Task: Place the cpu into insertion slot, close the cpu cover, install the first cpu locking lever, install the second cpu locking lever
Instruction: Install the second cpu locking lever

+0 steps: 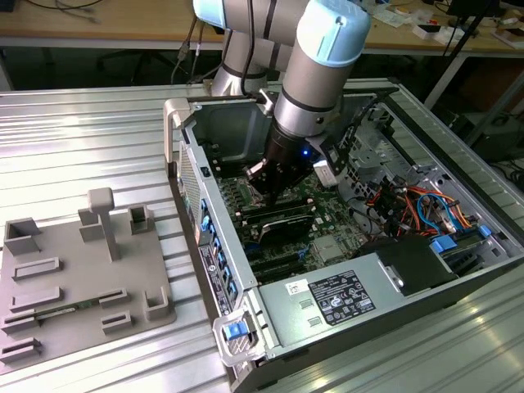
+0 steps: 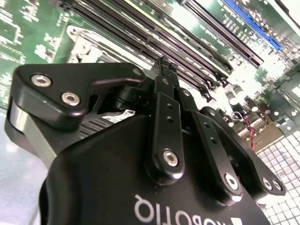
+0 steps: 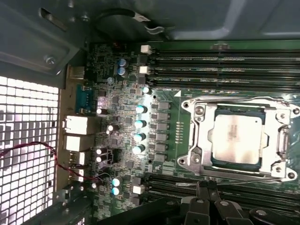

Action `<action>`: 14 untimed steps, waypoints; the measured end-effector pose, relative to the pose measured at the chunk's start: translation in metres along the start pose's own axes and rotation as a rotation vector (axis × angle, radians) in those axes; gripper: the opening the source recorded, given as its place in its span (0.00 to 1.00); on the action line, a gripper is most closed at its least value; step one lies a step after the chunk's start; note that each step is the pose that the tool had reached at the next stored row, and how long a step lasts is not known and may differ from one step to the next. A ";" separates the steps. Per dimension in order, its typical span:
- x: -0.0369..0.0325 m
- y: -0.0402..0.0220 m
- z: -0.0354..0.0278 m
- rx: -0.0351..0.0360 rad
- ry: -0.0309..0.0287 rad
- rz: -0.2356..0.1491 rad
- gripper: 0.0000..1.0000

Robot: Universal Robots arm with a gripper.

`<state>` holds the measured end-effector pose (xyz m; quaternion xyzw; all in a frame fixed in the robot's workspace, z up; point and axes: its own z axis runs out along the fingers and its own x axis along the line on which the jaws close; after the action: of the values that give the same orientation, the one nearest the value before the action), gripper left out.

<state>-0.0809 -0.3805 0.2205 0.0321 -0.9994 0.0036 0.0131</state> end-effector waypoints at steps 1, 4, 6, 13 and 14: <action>0.0020 0.0002 0.0001 0.0000 0.0004 0.000 0.11; 0.0079 0.0010 0.0009 -0.0002 0.0004 0.000 0.11; 0.0104 0.0017 0.0009 0.0000 0.0006 0.000 0.11; 0.0147 0.0027 0.0043 -0.0001 0.0004 0.000 0.11; 0.0148 0.0027 0.0043 -0.0001 0.0005 0.000 0.11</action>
<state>-0.0959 -0.3788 0.2166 0.0321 -0.9994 0.0035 0.0134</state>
